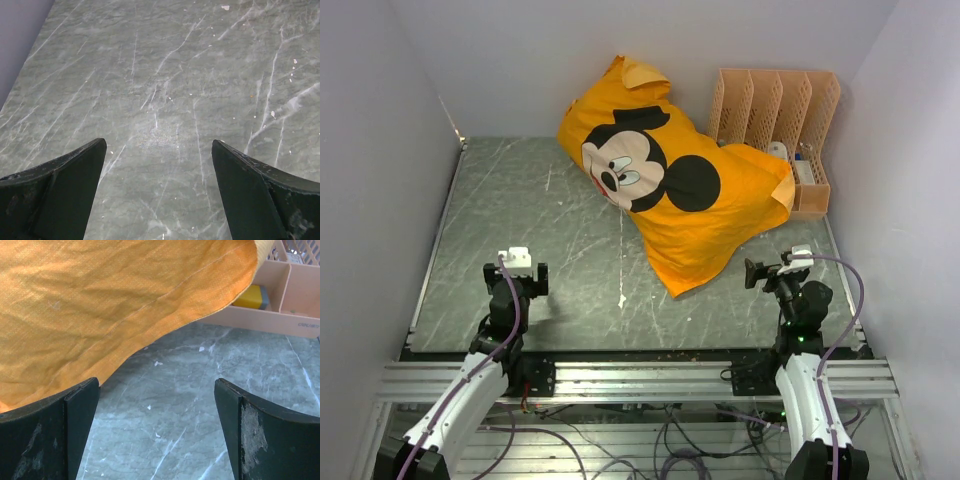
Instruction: Remove the pillowcase from the pillow
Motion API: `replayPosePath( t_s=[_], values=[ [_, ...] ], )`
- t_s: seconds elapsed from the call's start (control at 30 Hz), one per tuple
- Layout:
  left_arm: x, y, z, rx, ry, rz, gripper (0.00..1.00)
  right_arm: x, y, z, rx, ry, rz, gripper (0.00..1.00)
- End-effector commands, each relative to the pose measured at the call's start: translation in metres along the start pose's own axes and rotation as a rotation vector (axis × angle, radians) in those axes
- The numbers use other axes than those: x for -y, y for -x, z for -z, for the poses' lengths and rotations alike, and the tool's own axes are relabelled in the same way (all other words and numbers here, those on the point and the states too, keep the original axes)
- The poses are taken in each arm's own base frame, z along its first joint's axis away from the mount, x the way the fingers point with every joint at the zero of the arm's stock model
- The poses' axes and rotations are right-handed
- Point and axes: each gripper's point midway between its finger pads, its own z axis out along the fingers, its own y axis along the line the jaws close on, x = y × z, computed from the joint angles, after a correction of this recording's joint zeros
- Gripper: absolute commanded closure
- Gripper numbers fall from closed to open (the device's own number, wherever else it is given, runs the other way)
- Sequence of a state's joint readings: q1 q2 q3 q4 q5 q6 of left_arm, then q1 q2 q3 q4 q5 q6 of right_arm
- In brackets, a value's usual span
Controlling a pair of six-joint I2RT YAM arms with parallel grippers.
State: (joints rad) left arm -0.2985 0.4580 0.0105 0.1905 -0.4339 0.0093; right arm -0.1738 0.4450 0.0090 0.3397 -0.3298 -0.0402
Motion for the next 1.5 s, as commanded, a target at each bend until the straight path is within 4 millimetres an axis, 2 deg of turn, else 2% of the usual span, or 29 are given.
replayPosePath(
  t_s=[0.0, 0.43, 0.5, 0.57, 0.6, 0.63, 0.67, 0.7, 0.73, 0.77, 0.8, 0.83, 0.9, 0.93, 1.03, 1.1, 1.2, 1.27, 1.37, 1.4, 1.43, 1.47],
  values=[
    [0.001, 0.033, -0.002, 0.087, 0.004, 0.063, 0.01, -0.004, -0.033, 0.006, -0.047, 0.007, -0.008, 0.0],
    [0.002, 0.034, -0.002, 0.088, 0.001, 0.064, 0.01, -0.004, -0.034, 0.006, -0.049, 0.007, -0.01, 0.0],
    [0.002, 0.034, -0.002, 0.087, -0.001, 0.062, 0.01, 0.001, -0.033, 0.005, -0.052, -0.027, -0.021, 0.0],
    [0.009, 0.035, -0.002, 0.086, -0.045, 0.038, 0.03, 0.017, -0.02, 0.004, -0.068, -0.112, -0.06, 0.0],
    [0.013, 0.039, -0.002, 0.091, -0.073, 0.027, 0.07, 0.024, 0.002, 0.001, -0.062, -0.141, -0.067, 0.0],
    [0.016, 0.042, -0.001, 0.088, -0.092, 0.015, 0.09, 0.03, 0.005, 0.0, -0.09, -0.179, -0.119, 0.0],
    [0.019, 0.045, -0.001, 0.082, -0.109, 0.007, 0.13, 0.041, 0.032, -0.002, -0.05, -0.252, -0.214, 0.0],
    [0.022, 0.047, -0.002, 0.066, -0.129, -0.007, 0.2, 0.053, 0.044, -0.002, -0.041, -0.345, -0.336, 0.0],
    [0.026, 0.054, -0.004, 0.053, -0.146, -0.016, 0.24, 0.061, 0.049, -0.001, -0.053, -0.422, -0.442, 0.0],
    [0.029, 0.062, -0.005, 0.034, -0.163, -0.028, 0.28, 0.063, 0.053, -0.002, -0.069, -0.453, -0.523, 0.0],
    [0.032, 0.086, -0.006, 0.049, -0.193, -0.056, 0.31, 0.062, 0.059, -0.007, -0.079, -0.444, -0.543, 0.0],
    [0.032, 0.1, -0.005, 0.055, -0.203, -0.085, 0.32, 0.058, 0.063, -0.013, -0.097, -0.406, -0.541, 0.0],
    [0.026, 0.132, -0.004, 0.082, -0.181, -0.087, 0.31, 0.054, 0.054, -0.017, -0.155, -0.405, -0.574, 0.0],
    [0.027, 0.141, -0.002, 0.053, -0.2, -0.117, 0.31, 0.052, 0.046, -0.019, -0.182, -0.415, -0.628, 0.0],
    [0.03, 0.165, -0.001, -0.062, -0.239, -0.157, 0.28, 0.051, 0.006, -0.008, -0.39, -0.618, -0.921, 0.0],
    [0.032, 0.173, -0.005, -0.165, -0.25, -0.188, 0.27, 0.034, 0.0, -0.021, -0.481, -0.514, -0.963, 0.0],
    [0.036, 0.18, -0.014, -0.268, -0.26, -0.211, 0.28, 0.03, 0.011, -0.034, -0.509, -0.443, -0.969, 0.0],
    [0.043, 0.18, -0.015, -0.288, -0.298, -0.208, 0.28, 0.036, 0.032, -0.037, -0.452, -0.421, -0.897, 0.0],
    [0.053, 0.177, -0.012, -0.278, -0.354, -0.187, 0.28, 0.029, 0.065, -0.036, -0.325, -0.305, -0.858, 0.0],
    [0.054, 0.177, -0.01, -0.27, -0.361, -0.178, 0.28, 0.036, 0.068, -0.031, -0.312, -0.347, -0.872, 0.0],
    [0.055, 0.175, -0.008, -0.268, -0.37, -0.173, 0.28, 0.05, 0.06, -0.02, -0.328, -0.468, -0.924, 0.0],
    [0.057, 0.173, -0.007, -0.271, -0.381, -0.169, 0.28, 0.062, 0.04, -0.005, -0.373, -0.611, -1.033, 0.02]
  ],
)
